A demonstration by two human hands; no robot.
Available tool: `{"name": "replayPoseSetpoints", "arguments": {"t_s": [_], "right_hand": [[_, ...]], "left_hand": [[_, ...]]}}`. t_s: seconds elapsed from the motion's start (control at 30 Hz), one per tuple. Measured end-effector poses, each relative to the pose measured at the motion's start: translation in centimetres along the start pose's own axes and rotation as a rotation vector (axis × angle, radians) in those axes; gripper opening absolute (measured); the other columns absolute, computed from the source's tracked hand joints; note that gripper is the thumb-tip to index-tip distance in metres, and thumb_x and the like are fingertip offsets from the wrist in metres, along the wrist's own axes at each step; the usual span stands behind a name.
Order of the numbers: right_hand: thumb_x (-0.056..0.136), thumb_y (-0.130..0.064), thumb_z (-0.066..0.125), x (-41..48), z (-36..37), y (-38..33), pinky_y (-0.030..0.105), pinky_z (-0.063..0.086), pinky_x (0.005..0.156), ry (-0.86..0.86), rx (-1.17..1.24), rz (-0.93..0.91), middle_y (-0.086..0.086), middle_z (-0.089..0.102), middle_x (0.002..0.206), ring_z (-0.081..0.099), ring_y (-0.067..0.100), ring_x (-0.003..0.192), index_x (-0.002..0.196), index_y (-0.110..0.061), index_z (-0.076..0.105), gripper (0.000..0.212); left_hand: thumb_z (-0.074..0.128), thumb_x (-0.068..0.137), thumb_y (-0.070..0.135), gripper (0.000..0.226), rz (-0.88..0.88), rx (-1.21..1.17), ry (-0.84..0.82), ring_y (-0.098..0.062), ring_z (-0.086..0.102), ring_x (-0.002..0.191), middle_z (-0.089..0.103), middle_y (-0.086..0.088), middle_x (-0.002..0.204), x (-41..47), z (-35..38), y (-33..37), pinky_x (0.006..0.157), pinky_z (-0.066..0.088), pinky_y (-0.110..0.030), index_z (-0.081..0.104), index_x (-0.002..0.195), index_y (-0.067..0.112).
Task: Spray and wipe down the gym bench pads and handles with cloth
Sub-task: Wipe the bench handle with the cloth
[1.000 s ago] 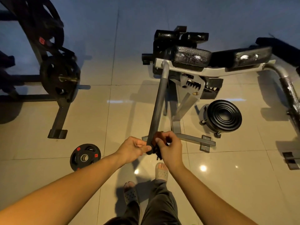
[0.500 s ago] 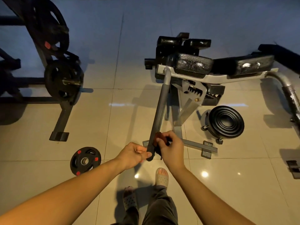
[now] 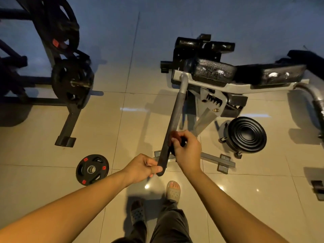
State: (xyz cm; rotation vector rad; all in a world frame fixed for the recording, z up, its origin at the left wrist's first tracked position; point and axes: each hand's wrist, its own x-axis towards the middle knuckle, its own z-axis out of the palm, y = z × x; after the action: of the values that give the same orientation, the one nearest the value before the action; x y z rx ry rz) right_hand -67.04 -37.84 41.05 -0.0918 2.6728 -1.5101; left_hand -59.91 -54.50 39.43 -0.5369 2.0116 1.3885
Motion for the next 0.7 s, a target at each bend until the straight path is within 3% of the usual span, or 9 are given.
{"name": "replayPoseSetpoints", "arguments": {"t_s": [0.07, 0.13, 0.2, 0.33, 0.47, 0.53, 0.63, 0.7], "right_hand": [[0.091, -0.016, 0.071, 2.4, -0.5, -0.3, 0.043, 0.059, 0.079, -0.006, 0.004, 0.001, -0.009, 0.068, 0.090, 0.066, 0.011, 0.087, 0.093, -0.024, 0.068, 0.009], [0.091, -0.020, 0.070, 7.2, -0.8, -1.6, 0.047, 0.060, 0.072, 0.070, 0.003, 0.002, -0.009, 0.068, 0.087, 0.068, 0.015, 0.082, 0.091, -0.027, 0.067, 0.008], [0.091, -0.020, 0.069, 12.0, -1.5, -3.1, 0.047, 0.058, 0.076, 0.159, -0.053, -0.019, -0.003, 0.069, 0.088, 0.066, 0.018, 0.082, 0.091, -0.022, 0.069, 0.002], [0.093, -0.019, 0.067, 11.9, -1.8, -4.2, 0.039, 0.052, 0.085, 0.169, -0.174, -0.094, 0.003, 0.064, 0.101, 0.056, 0.016, 0.091, 0.099, -0.014, 0.071, 0.008], [0.093, -0.016, 0.070, 3.0, -1.5, -1.7, 0.031, 0.050, 0.080, -0.040, -0.239, -0.194, -0.003, 0.055, 0.097, 0.054, 0.014, 0.090, 0.105, -0.019, 0.074, 0.013], [0.093, -0.016, 0.071, 1.1, -1.9, -1.0, 0.028, 0.048, 0.077, -0.135, -0.263, -0.266, -0.005, 0.054, 0.095, 0.054, 0.013, 0.090, 0.107, -0.019, 0.075, 0.015], [0.095, -0.022, 0.069, 5.6, -2.6, -1.9, 0.024, 0.044, 0.078, -0.087, -0.326, -0.306, -0.006, 0.053, 0.096, 0.051, 0.011, 0.090, 0.105, -0.019, 0.074, 0.011], [0.095, -0.022, 0.067, 10.5, -3.0, -3.4, 0.032, 0.049, 0.083, 0.030, -0.340, -0.262, -0.001, 0.056, 0.100, 0.054, 0.017, 0.093, 0.103, -0.019, 0.073, 0.010]], "left_hand": [[0.078, 0.090, 0.020, 0.010, -0.003, -0.001, -0.013, -0.013, 0.063, 0.071, 0.074, -0.020, 0.086, -0.1, -0.1, 0.3, 0.072, 0.052, -0.016, 0.081, 0.093, 0.011], [0.078, 0.090, 0.019, 0.004, -0.022, -0.004, -0.032, -0.006, 0.062, 0.067, 0.073, -0.004, 0.070, -0.1, -0.4, 0.9, 0.067, 0.051, -0.012, 0.080, 0.088, 0.016], [0.079, 0.090, 0.020, 0.008, -0.046, 0.015, -0.053, 0.000, 0.060, 0.062, 0.067, 0.009, 0.061, 0.0, -0.6, 1.3, 0.064, 0.047, -0.009, 0.080, 0.083, 0.016], [0.082, 0.086, 0.018, 0.015, -0.101, 0.011, -0.046, 0.000, 0.063, 0.064, 0.070, 0.003, 0.070, 0.2, -1.0, 1.7, 0.059, 0.045, -0.008, 0.080, 0.097, 0.008], [0.083, 0.081, 0.006, 0.027, -0.074, -0.007, -0.054, -0.011, 0.069, 0.089, 0.073, -0.006, 0.089, 0.4, -0.9, 2.4, 0.079, 0.051, -0.014, 0.080, 0.100, 0.024], [0.082, 0.081, 0.005, 0.029, -0.061, 0.007, -0.067, -0.014, 0.069, 0.092, 0.070, -0.009, 0.089, 0.6, -0.8, 2.5, 0.089, 0.051, -0.017, 0.080, 0.095, 0.030], [0.083, 0.082, 0.009, 0.029, -0.064, 0.047, -0.057, -0.017, 0.070, 0.102, 0.077, -0.008, 0.101, 0.5, -0.6, 2.5, 0.100, 0.051, -0.027, 0.079, 0.105, 0.026], [0.083, 0.083, 0.010, 0.032, -0.078, 0.040, -0.057, -0.015, 0.069, 0.105, 0.077, -0.004, 0.103, 0.3, -0.5, 2.7, 0.100, 0.051, -0.026, 0.078, 0.113, 0.022]]}}
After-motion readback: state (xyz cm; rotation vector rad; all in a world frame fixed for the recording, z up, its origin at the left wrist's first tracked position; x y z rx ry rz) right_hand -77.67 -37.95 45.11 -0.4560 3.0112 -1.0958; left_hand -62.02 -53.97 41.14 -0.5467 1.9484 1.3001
